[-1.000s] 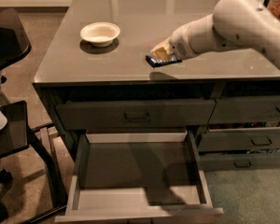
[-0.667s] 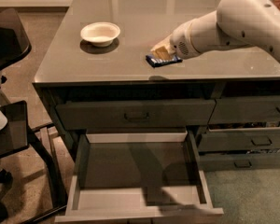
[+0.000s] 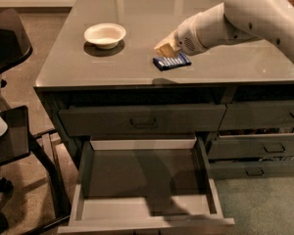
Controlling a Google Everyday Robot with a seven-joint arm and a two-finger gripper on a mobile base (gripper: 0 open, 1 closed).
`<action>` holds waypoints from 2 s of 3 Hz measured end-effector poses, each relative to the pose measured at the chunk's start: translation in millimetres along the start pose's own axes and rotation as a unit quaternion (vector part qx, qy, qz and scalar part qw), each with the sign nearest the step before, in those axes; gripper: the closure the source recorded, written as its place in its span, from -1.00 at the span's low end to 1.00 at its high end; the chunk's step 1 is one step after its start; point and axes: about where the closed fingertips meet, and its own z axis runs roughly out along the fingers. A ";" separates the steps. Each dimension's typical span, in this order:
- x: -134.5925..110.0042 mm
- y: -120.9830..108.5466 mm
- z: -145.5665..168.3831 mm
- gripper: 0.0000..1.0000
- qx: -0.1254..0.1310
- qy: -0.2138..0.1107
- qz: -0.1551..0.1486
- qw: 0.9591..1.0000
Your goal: Place rxbar blueberry into middle drawer
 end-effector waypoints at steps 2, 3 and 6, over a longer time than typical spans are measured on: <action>5.1 -14.5 24.1 -0.74 -0.010 -0.001 0.023 1.000; 8.1 -17.7 27.7 -1.00 0.000 0.008 0.039 0.999; 27.1 -35.7 40.5 -1.00 0.039 0.053 0.112 0.992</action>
Offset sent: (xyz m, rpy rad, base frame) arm 0.0346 -0.0009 -0.0227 0.0492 0.0598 -0.0392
